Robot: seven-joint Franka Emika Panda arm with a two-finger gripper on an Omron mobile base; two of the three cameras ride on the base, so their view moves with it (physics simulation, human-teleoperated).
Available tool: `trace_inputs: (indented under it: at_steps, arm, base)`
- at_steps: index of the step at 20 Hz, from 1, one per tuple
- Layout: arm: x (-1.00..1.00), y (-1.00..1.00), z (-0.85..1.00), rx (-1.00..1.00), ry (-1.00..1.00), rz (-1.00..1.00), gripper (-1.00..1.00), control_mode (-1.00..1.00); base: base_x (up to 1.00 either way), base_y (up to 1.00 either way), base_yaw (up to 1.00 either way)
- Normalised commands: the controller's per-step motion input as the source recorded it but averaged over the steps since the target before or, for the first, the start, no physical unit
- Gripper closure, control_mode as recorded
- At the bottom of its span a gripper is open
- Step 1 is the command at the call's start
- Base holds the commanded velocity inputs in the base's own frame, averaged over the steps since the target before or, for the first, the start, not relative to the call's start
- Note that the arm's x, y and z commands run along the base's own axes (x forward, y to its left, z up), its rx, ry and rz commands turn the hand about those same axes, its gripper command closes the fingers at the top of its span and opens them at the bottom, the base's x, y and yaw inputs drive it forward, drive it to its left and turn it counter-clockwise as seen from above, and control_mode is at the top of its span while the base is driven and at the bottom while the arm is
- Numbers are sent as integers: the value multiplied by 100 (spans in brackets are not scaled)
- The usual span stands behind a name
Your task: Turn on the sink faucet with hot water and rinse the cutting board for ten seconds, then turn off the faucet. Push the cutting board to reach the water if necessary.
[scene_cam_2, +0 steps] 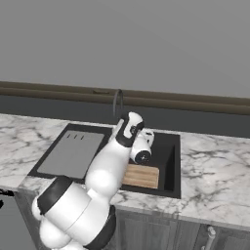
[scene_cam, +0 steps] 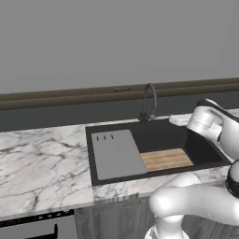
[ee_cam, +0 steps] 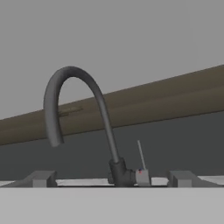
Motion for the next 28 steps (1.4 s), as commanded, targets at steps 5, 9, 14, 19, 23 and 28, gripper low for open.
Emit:
trace_inputs:
  at_steps: [5, 9, 14, 19, 23, 28]
  arm:
    - [31, 0, -31, 0, 0, 1, -100, -100]
    - [29, 0, -27, 0, 0, 0, -100, -100]
    - [21, 0, -19, 0, 0, 0, -100, -100]
    - [12, 0, -11, 0, 0, 0, -100, -100]
    - [11, 0, -15, 0, 0, 0, -100, -100]
    - [20, 0, -17, -3, 0, 0, -100, -100]
  base:
    - [0, 0, 0]
    - [0, 0, 0]
    - [0, 0, 0]
    - [0, 0, 0]
    - [0, 0, 0]
    - [0, 0, 0]
